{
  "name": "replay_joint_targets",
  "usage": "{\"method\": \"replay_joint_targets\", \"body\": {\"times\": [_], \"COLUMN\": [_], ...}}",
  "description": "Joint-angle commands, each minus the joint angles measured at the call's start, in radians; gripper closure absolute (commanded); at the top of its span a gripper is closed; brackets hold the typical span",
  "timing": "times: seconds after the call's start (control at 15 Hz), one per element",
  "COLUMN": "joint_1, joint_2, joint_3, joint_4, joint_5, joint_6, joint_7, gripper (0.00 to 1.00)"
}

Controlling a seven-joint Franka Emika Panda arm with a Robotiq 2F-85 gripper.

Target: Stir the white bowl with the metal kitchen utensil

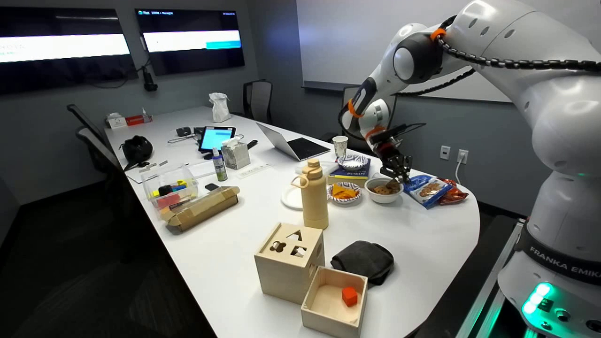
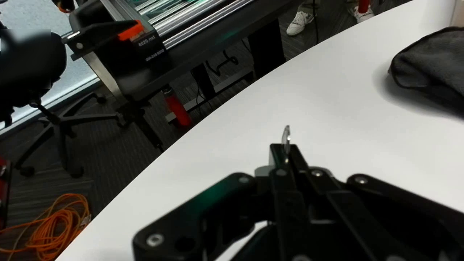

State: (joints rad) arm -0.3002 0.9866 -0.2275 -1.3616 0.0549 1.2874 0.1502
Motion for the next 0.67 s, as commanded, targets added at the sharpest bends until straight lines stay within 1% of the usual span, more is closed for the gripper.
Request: {"method": "replay_joint_targets", "body": {"times": [0.0, 0.4, 0.6], "joint_1": [-0.032, -0.084, -0.103], "joint_2": [0.002, -0.007, 0.001], "joint_3": [0.023, 0.043, 0.045], "joint_4": [0.035, 0.051, 0.073], "joint_5": [0.025, 0.121, 0.153], "joint_6": [-0.03, -0.051, -0.11], "joint_7": [-0.049, -0.08, -0.093], "gripper": [0.99, 0.99, 0.99]}}
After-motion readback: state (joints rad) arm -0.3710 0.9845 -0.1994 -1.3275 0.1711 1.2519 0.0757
